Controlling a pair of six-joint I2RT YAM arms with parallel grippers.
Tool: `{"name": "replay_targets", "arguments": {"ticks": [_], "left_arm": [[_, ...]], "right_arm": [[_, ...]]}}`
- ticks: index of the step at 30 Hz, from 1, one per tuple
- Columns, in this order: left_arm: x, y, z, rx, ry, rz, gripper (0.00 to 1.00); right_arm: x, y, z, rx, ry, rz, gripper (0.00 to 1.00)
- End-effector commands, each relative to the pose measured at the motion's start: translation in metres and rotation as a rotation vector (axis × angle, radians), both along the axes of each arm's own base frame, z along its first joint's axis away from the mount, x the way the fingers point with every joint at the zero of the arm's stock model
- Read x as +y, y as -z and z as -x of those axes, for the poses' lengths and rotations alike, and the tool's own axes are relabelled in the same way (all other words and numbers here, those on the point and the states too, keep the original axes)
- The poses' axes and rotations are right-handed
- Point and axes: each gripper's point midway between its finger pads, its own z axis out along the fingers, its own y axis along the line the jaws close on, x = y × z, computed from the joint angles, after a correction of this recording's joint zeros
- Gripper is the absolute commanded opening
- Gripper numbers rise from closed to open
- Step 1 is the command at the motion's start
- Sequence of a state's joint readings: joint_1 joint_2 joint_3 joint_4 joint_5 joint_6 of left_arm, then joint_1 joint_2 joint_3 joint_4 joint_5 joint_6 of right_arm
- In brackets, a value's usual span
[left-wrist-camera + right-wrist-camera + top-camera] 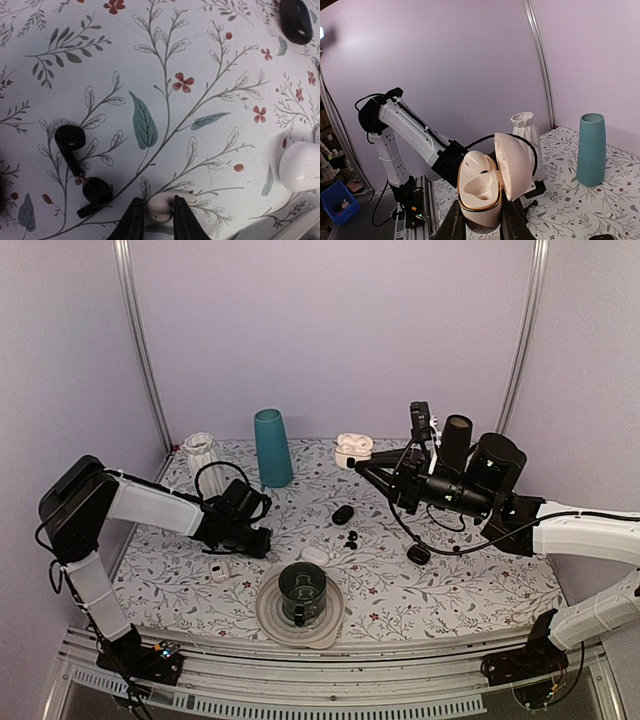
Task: Insert the wireless bluetooth earbuds into the charging case
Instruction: Pick up the right earbud from the center of the board.
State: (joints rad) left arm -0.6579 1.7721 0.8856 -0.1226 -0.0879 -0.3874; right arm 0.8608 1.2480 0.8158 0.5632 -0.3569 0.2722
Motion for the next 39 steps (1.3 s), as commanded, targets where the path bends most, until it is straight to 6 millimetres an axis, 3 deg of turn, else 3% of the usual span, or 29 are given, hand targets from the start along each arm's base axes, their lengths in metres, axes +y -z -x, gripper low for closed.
{"name": "replay_targets", "arguments": {"ticks": [1,9,25,31,39], "left_arm": [[0.000,0.003,-0.005,-0.002,0.003,-0.002,0.22],[-0.002,0.002,-0.005,-0.006,0.016,0.005,0.13],[-0.013,-0.032,-0.011,-0.116,0.068,0.046,0.09],[-0.019,-0.063,-0.015,-0.212,0.103,0.063,0.09],[-0.030,-0.122,-0.017,-0.384,0.188,0.074,0.10]], "right_arm": [[-0.005,-0.006,0.000,-0.012,0.012,-0.017,0.04],[-0.004,-0.002,-0.002,-0.004,0.018,-0.009,0.04],[-0.003,0.016,-0.017,0.034,0.059,0.020,0.04],[0.001,0.028,-0.026,0.071,0.067,0.042,0.04],[0.004,0.047,-0.046,0.134,0.080,0.084,0.04]]}}
